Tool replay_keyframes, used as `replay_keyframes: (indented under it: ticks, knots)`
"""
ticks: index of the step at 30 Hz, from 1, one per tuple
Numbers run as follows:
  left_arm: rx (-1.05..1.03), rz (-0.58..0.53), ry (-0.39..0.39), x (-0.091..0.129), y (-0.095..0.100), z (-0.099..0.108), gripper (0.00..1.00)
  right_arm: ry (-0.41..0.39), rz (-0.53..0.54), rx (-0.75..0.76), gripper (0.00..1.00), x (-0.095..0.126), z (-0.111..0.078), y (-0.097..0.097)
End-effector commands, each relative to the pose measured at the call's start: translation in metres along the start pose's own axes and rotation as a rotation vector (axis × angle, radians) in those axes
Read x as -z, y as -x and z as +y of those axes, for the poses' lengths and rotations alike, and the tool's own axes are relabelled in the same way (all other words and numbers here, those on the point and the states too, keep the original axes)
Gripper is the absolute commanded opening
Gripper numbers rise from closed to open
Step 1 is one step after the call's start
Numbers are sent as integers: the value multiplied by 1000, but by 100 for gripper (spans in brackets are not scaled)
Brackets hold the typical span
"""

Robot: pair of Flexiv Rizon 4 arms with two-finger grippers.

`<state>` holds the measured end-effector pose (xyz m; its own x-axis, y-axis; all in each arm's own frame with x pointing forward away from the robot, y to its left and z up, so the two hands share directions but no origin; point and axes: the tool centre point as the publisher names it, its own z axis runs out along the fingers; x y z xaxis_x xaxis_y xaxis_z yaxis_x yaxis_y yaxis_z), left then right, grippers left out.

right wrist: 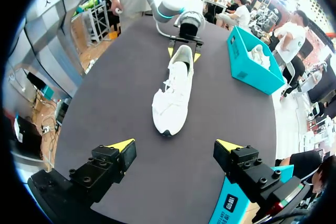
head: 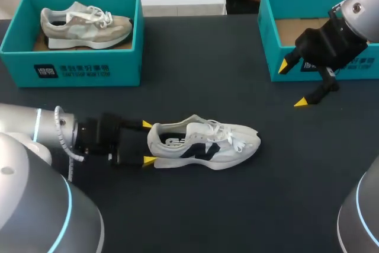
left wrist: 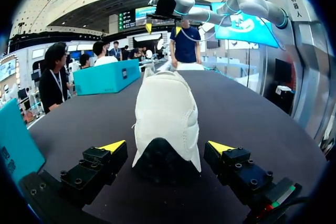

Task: Take the shoe out of the shoebox, open the shoe tongue, remove and reinsert the insole, then place the shoe into the shoebox

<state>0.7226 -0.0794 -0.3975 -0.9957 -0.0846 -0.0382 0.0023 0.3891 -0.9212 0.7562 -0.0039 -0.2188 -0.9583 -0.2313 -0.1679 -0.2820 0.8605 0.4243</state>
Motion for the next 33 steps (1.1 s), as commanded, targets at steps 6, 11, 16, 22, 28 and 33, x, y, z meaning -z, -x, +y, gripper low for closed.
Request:
replay_keyframes:
  ticks: [6,11,16,22,28,33]
  knots:
    - [9,-12,-3,-32,4,5,100,-3,2,-1,100,-1,0,1]
    - [20,-11,4,-40,4,8,100,-3,2,-1,100,-1,0,1]
    - [27,-16,7,-43,4,9,29,-3,2,-1,100,-1,0,1]
    - [33,12,0,-42,1,6,0,-3,2,-1,100,-1,0,1]
    - [44,24,-17,-38,-2,1,0,-3,2,-1,100,-1,0,1]
    - [44,24,-17,-38,-2,1,0,-3,2,-1,100,-1,0,1]
